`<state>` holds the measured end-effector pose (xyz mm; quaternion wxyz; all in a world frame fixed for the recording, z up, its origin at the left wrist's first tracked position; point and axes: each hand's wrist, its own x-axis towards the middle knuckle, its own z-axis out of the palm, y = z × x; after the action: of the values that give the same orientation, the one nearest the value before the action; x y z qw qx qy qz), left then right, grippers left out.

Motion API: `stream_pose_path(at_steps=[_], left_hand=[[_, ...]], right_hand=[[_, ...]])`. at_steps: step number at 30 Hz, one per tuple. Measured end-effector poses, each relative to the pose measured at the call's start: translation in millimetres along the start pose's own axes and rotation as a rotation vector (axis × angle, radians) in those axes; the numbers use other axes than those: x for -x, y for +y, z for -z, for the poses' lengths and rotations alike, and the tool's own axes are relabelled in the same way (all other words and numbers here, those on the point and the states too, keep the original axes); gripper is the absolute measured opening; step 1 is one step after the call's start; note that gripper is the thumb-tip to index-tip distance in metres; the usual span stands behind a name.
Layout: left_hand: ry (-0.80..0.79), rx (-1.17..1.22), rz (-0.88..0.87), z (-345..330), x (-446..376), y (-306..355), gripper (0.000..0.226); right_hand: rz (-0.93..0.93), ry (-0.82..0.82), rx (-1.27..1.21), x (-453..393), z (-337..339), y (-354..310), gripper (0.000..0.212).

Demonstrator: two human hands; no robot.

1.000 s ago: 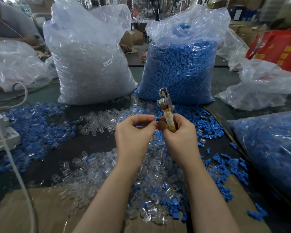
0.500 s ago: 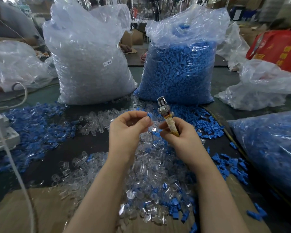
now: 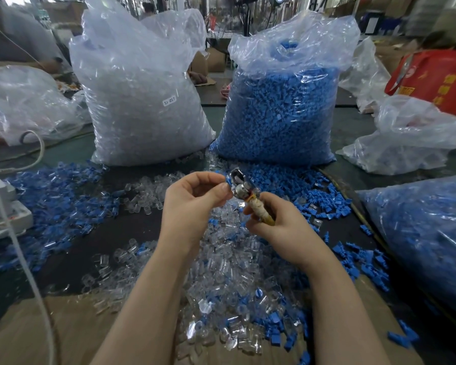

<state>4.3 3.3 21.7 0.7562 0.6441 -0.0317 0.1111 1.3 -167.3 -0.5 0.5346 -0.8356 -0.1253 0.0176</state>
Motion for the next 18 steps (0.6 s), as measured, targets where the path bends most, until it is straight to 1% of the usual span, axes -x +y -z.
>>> stream_pose_path(at_steps=[9, 12, 14, 18], left_hand=[[-0.04, -0.016, -0.009, 2.0, 0.2, 2.7, 0.013], [-0.041, -0.013, -0.002, 1.5, 0.3, 3.0, 0.014], [-0.04, -0.015, -0.003, 0.7, 0.6, 3.2, 0.013], [-0.042, -0.028, -0.009, -0.5, 2.4, 4.0, 0.013]], right_hand=[[0.007, -0.031, 0.073, -0.6, 0.2, 0.3, 0.017], [0.022, -0.011, 0.117, -0.7, -1.8, 1.0, 0.016], [0.034, 0.02, 0.133, -1.1, -3.2, 2.1, 0.011], [0.032, 0.054, 0.138, -1.3, -5.1, 4.6, 0.018]])
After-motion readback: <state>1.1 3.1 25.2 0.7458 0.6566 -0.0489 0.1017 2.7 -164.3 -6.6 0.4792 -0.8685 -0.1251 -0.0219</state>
